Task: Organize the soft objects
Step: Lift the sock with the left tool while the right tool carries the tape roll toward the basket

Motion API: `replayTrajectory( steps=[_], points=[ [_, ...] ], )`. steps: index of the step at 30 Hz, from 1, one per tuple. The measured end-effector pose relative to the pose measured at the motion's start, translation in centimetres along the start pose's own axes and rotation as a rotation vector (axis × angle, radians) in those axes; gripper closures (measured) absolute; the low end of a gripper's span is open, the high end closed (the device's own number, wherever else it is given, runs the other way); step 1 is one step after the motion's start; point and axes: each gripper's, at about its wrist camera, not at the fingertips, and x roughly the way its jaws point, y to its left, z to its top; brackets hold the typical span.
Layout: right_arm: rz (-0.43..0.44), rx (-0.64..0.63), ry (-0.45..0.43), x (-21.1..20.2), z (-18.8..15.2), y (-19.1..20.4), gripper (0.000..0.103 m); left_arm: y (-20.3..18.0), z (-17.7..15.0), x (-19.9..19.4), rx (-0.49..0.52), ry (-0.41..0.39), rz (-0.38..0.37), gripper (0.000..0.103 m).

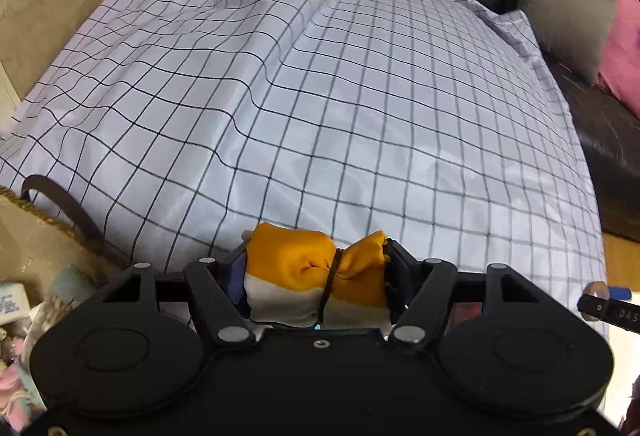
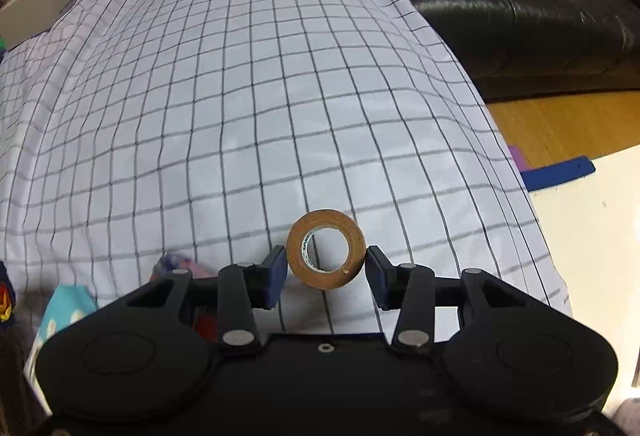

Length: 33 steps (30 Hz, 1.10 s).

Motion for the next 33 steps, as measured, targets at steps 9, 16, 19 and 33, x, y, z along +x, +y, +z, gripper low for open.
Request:
replayTrajectory(
  steps=[9, 16, 19, 33],
  points=[
    [0.043, 0.0, 0.115, -2.3, -4.4, 0.2, 0.061, 0.1, -2.6, -3.5, 0.077, 0.019, -0.034, 0.04],
    [0.154, -0.103, 0.266, -2.3, -8.9, 3.3, 0.061, 1.2, -4.0, -5.6, 0.1, 0.032, -0.05, 0.04],
    [0.195, -0.17, 0.31, -2.2, -10.8, 5.5, 0.061, 2.0, -4.3, -6.1, 0.092, 0.041, -0.048, 0.04],
    [0.476, -0.411, 0.207, -10.0, -11.9, 20.1, 0.061, 8.9, -2.5, -9.6, -0.005, -0.054, 0.041, 0.039]
  ],
)
